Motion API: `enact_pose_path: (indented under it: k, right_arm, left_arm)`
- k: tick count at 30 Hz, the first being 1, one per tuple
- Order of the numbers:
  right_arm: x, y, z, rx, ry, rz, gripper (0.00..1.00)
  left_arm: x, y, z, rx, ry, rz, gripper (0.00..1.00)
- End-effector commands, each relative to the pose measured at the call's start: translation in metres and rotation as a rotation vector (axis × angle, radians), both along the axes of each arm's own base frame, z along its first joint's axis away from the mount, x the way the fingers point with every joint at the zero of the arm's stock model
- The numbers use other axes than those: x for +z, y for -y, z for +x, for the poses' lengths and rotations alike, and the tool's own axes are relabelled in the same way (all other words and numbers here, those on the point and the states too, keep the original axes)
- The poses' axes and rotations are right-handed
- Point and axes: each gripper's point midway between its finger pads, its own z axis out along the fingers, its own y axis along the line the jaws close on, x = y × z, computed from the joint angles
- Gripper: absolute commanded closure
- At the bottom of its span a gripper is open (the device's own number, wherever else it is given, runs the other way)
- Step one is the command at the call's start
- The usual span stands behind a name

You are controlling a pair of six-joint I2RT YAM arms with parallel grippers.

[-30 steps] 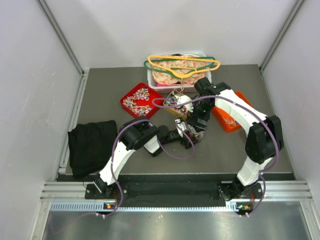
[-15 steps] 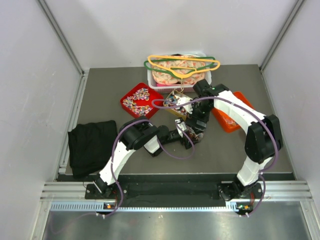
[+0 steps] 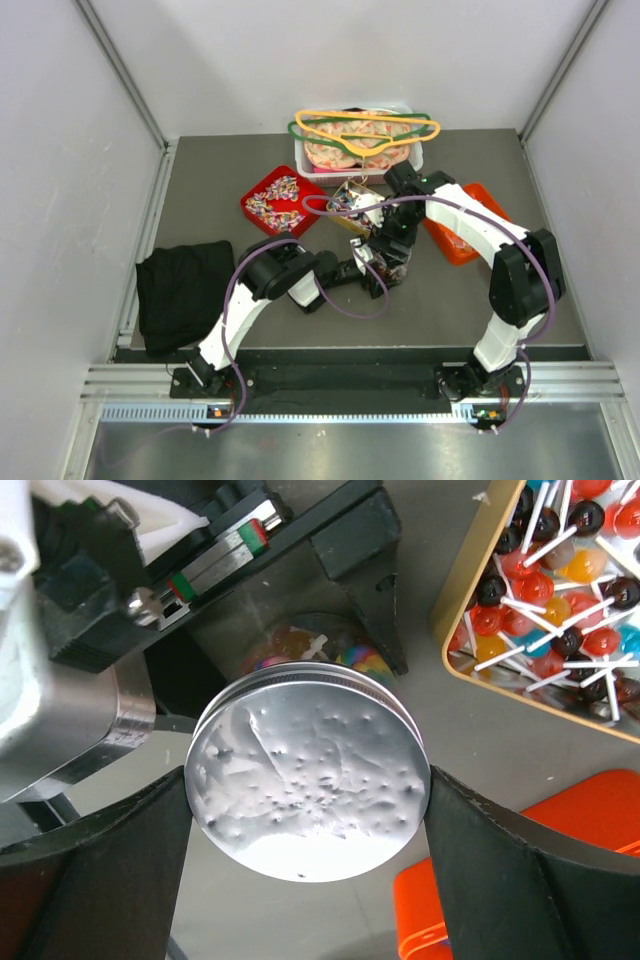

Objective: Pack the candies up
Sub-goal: Screw the bottle lid onto the packing bottle.

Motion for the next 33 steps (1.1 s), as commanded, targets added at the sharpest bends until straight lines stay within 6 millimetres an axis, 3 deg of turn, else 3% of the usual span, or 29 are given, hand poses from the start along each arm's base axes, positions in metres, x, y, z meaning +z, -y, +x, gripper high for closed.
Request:
enact_pose_path:
  k: [1, 4, 8, 13, 15, 25, 33]
  right_arm:
    - [0.015, -0.012, -0.004, -0.123, -0.013, 0.065, 0.38]
    - [0.012, -0.013, -0.003, -0.201, 0.011, 0.065, 0.46]
    - [0.014, -0.014, 0.000, -0.348, 0.025, 0.078, 0.47]
    - [0.002, -0.018, -0.004, -0.504, 0.045, 0.056, 0.46]
    - [0.007, -0.019, -0.001, -0.582, 0.051, 0.071, 0.46]
    - [0.001, -0.037, 0.009, -0.696, -0.007, 0.100, 0.45]
    - [-0.009, -0.061, 0.001, -0.699, -0.083, 0.121, 0.45]
  left_arm:
    - [-0.003, -0.002, -0.017, -0.032, 0.028, -0.045, 0.03]
    - [-0.003, -0.002, -0.017, -0.033, 0.029, -0.046, 0.03]
    - [-0.003, -0.002, -0.017, -0.033, 0.030, -0.044, 0.03]
    - [-0.004, -0.002, -0.018, -0.033, 0.036, -0.042, 0.03]
    - [-0.005, -0.002, -0.019, -0.034, 0.038, -0.037, 0.03]
    - [-0.007, -0.001, -0.022, -0.032, 0.071, -0.024, 0.03]
    - [-0.008, 0.000, -0.025, -0.028, 0.100, -0.012, 0.03]
